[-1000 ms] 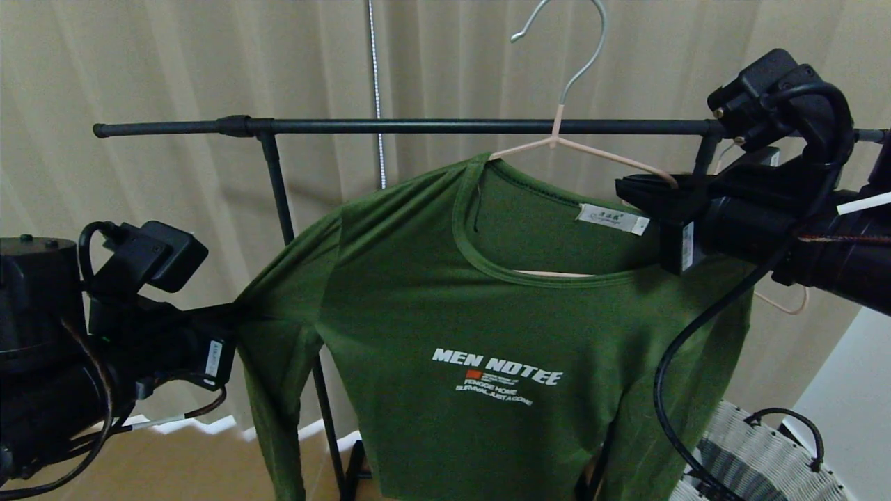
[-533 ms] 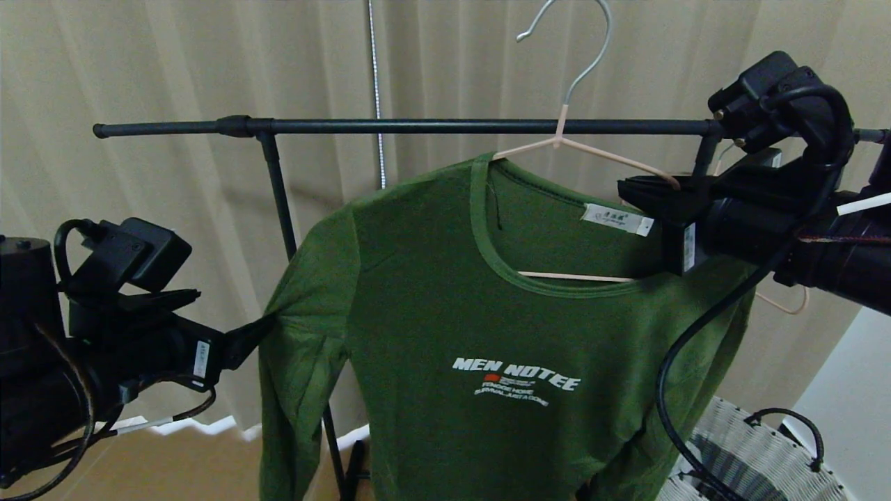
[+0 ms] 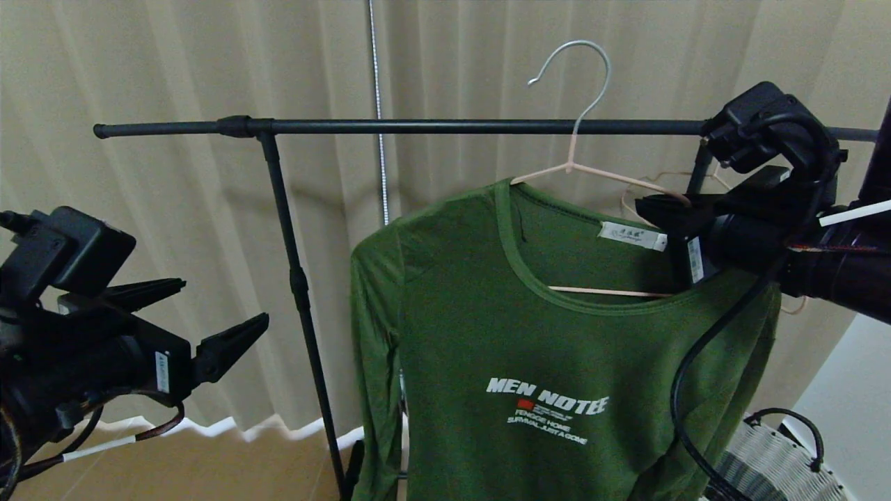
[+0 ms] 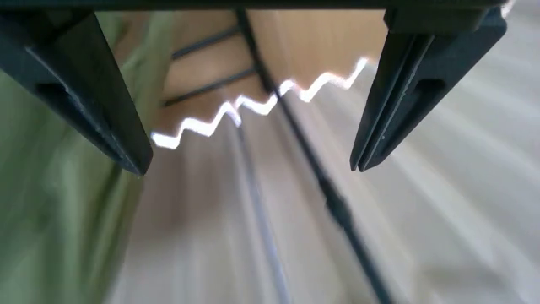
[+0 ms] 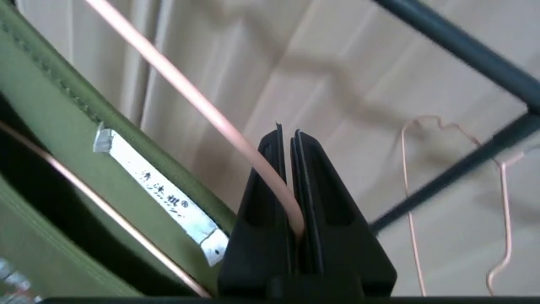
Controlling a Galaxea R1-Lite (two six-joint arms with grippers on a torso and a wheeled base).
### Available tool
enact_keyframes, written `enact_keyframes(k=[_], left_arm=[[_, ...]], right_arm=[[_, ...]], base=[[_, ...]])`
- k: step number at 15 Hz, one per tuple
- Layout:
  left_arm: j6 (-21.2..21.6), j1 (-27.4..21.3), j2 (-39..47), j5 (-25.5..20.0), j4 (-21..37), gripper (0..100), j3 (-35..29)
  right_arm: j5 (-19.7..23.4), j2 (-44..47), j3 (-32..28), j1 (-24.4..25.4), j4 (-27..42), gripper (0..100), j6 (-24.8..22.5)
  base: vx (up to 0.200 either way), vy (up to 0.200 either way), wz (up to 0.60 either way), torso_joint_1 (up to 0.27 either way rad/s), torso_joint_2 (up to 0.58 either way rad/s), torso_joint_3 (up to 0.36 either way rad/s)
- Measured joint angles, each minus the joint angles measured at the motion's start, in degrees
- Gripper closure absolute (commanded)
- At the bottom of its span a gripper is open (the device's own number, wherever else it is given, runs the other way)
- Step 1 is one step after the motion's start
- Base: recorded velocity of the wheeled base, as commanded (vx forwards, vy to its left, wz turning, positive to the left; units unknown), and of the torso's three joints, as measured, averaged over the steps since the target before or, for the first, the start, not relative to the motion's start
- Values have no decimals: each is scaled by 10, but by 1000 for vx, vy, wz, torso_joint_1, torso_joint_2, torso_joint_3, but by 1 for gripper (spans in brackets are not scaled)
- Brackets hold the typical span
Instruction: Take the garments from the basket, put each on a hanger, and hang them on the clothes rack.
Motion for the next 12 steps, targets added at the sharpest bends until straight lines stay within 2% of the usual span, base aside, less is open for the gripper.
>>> enact_keyframes(k=[2,6,8,10,12], left_arm=[[0,0,-13,0,-1,0,4],[4,2,-22,2,-3,0,18],[2,2,-24,0,-13,0,18],[2,1,-25,1,-15,0,17],[2,1,-28,2,-15,0,17]], right_arm=[[-30,-3,19,-2,2,100,-1],[-48,-10,24,-20,47,100,0],[-78,-12,22,-38,52,100,0],[-88,-14,21,-44,49,100,2],[-89,-19,20,-45,47,100,3]], base=[[0,0,0,0,0,0],[0,0,0,0,0,0],[0,0,0,0,0,0],[0,0,0,0,0,0],[200,0,0,0,-2,5]])
